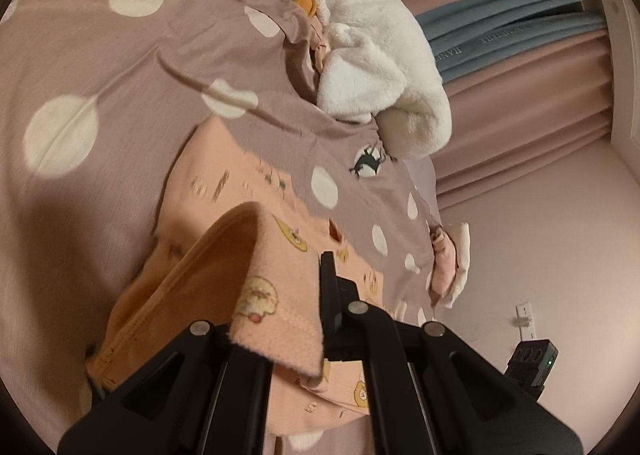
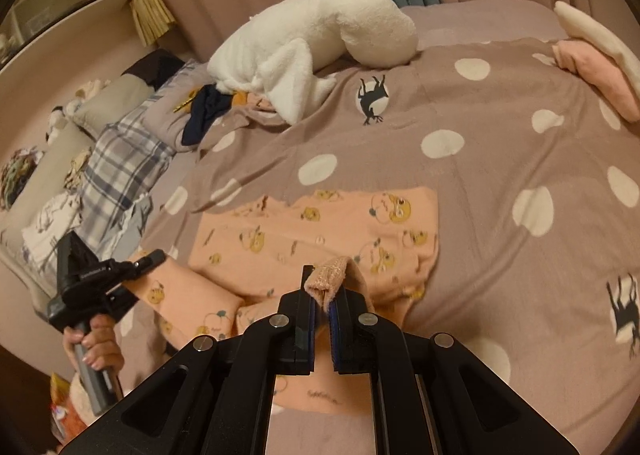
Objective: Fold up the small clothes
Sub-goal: 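Lift the hem with both tools and fold it toward the collar, then open both tools to release the folded hem and move them away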
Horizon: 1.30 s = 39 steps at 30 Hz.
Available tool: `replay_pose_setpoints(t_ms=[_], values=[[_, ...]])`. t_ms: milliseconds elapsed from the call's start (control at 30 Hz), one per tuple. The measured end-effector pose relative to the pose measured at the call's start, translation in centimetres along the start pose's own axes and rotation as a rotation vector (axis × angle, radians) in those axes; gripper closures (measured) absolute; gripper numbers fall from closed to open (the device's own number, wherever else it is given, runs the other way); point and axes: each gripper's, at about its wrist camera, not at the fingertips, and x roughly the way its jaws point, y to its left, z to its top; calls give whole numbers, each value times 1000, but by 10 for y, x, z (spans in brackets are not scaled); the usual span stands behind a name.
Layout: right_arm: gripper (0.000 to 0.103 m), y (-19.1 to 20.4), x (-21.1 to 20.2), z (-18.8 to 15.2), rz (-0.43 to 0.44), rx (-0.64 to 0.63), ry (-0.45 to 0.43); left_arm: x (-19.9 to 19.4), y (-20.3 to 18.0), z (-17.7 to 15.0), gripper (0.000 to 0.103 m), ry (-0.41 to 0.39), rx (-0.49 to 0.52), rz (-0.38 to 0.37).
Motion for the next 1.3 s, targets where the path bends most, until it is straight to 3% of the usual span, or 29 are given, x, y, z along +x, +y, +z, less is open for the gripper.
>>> replay_pose_setpoints(t_ms=[267, 467, 533, 600, 667, 733, 833, 900, 1067, 1200, 1300], values=[[96, -23, 56, 42, -55, 58, 77, 44, 22, 40, 101, -28, -116, 47], [96, -56, 96, 53, -92, 202, 112, 61, 35, 61, 100, -65, -148, 167], [96, -65, 103, 53, -116, 247, 129, 59, 40, 71, 83, -71, -166, 244], [96, -68, 108, 52, -142, 257, 151, 52, 43, 78, 33, -91, -159, 285], [83, -64, 109, 51, -162, 232, 166, 39, 48, 79, 29, -142, -172, 300], [60, -64, 103, 50, -195, 252, 147, 32, 51, 79, 25, -148, -181, 304], [47, -67, 87, 48, -203, 287, 123, 28, 49, 76, 16, -56, -142, 372], [42, -68, 75, 43, -184, 318, 120, 23, 44, 69, 12, -3, -70, 418], [40, -60, 58, 33, -167, 309, 137, 10, 30, 45, 6, 5, 72, 515], [38, -39, 57, 23, -132, 287, 166, -5, 32, 12, 4, 112, 109, 433], [36, -13, 69, 19, -75, 249, 213, -22, 38, -22, 1, 131, 106, 379]])
